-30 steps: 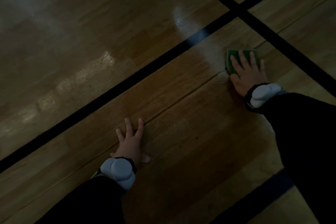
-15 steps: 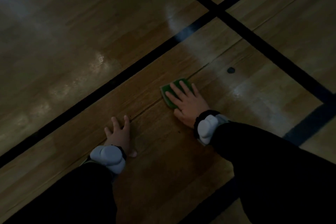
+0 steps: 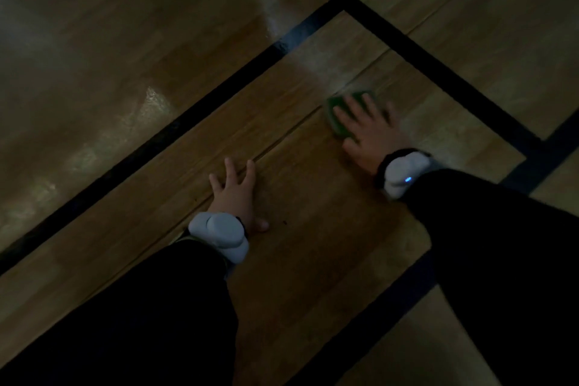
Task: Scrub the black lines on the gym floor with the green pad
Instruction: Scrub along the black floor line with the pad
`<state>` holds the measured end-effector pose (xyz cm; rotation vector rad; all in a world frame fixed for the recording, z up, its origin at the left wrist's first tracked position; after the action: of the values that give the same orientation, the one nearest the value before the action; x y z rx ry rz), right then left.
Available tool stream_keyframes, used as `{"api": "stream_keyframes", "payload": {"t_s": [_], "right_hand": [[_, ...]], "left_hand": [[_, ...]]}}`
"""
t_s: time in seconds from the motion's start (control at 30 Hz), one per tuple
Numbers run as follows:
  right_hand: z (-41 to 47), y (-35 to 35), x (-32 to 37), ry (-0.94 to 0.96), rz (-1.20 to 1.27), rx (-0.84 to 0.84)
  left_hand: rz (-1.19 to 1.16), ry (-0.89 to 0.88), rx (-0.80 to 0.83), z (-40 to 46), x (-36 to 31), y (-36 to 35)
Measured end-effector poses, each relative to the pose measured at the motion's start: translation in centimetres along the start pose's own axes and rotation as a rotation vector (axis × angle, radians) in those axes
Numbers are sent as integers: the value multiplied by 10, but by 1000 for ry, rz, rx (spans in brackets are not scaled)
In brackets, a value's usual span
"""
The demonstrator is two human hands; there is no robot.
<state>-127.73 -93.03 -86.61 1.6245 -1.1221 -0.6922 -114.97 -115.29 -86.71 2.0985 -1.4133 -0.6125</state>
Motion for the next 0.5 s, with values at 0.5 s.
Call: {"api": "stream_keyframes", "payload": {"t_s": [0.5], "right_hand": [[-16,-10,-29,-101,17,-49]], "left_hand": [[-31,1,-16,0,0,-2]]}}
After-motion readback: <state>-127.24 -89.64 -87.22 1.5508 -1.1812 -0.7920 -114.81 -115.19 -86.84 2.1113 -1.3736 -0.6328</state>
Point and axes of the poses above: each hand's wrist, its own z-axis towards the middle knuckle, its own y-axis out of the back of the hand, x = y × z, the point moved 7 cm from there along z, towards the middle knuckle
